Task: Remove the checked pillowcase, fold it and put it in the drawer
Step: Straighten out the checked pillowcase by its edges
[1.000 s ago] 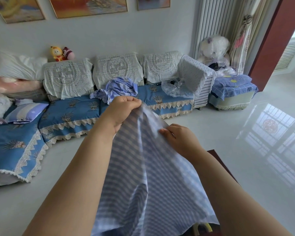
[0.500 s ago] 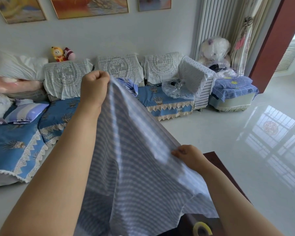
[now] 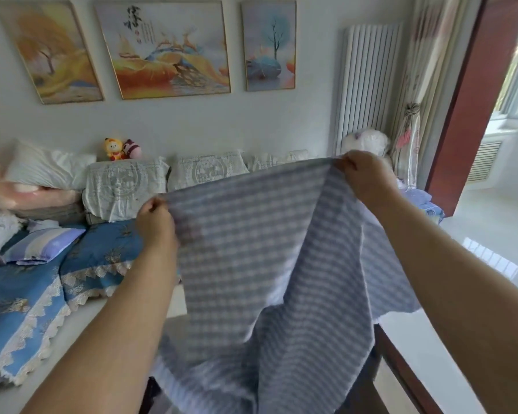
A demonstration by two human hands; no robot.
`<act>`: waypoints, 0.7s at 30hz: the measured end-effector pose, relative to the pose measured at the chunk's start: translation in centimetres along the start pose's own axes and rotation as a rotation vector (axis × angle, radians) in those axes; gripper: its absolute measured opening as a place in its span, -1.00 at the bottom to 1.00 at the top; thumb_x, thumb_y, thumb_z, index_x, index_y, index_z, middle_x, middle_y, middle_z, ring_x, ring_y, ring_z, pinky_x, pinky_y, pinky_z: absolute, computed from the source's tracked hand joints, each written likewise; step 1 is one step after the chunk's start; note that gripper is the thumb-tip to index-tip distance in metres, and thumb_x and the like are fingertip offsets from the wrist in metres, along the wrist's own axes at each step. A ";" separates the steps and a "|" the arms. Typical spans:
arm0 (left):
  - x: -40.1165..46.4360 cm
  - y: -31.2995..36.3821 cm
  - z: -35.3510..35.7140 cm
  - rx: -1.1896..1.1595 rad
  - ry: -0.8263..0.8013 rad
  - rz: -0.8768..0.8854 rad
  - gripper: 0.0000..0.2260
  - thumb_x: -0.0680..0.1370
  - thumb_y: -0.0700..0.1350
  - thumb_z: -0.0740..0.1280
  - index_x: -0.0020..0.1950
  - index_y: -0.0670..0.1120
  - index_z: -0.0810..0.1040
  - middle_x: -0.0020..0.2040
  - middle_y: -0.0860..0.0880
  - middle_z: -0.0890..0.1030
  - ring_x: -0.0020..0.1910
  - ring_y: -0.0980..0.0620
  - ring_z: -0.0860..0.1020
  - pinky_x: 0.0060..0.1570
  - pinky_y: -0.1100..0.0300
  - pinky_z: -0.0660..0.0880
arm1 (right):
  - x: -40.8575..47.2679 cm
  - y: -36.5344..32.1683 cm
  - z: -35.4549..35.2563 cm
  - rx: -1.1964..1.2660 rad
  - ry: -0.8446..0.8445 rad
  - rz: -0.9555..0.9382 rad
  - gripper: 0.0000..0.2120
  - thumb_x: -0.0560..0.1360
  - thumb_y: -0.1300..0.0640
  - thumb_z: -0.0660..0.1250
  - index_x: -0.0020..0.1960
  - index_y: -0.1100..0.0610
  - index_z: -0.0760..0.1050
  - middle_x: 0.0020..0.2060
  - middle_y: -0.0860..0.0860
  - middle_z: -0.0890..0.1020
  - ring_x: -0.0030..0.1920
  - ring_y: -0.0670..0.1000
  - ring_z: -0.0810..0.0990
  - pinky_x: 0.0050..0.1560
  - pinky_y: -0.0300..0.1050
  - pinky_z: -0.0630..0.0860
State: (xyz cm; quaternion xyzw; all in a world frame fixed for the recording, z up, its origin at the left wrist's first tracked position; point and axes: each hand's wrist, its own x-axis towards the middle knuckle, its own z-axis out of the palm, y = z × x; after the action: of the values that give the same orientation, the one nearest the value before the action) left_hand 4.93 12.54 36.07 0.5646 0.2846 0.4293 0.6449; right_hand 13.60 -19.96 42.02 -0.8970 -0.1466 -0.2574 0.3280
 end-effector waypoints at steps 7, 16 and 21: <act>4.1 9.4 -0.5 -0.041 0.160 0.407 -0.88 0.57 -0.23 0.18 -0.10 -0.08 0.48 -0.18 -0.02 0.54 -0.22 0.13 0.44 -0.22 0.42 0.32 | 1.4 -1.8 -0.2 0.014 -0.140 -0.133 -0.81 0.52 -0.11 0.28 -0.07 0.01 0.52 -0.26 0.05 0.62 -0.22 0.12 0.60 -0.13 0.01 0.55; 5.8 8.2 -0.9 0.036 0.038 0.333 -0.76 0.61 -0.09 0.22 0.09 -0.21 0.58 -0.01 -0.13 0.59 -0.07 0.02 0.47 -0.09 0.23 0.47 | 0.3 -1.5 0.8 0.061 -0.212 -0.018 -0.76 0.44 -0.06 0.42 -0.29 0.00 0.44 -0.38 -0.05 0.52 -0.29 0.04 0.48 -0.27 -0.12 0.40; 6.9 6.5 -2.8 0.009 -0.029 0.093 -0.79 0.60 -0.03 0.27 0.15 -0.07 0.60 0.03 -0.01 0.59 -0.01 0.06 0.50 -0.05 0.24 0.44 | 0.6 -3.9 -1.3 0.025 -0.250 -0.077 -0.78 0.41 -0.04 0.45 -0.27 0.09 0.55 -0.45 -0.06 0.49 -0.41 -0.08 0.41 -0.41 -0.22 0.29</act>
State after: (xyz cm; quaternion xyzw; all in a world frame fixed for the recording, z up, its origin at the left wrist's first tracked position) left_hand 4.25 19.87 42.62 0.5863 0.2502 0.4494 0.6259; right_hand 11.90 -17.84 45.20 -0.9116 -0.2238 -0.1543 0.3083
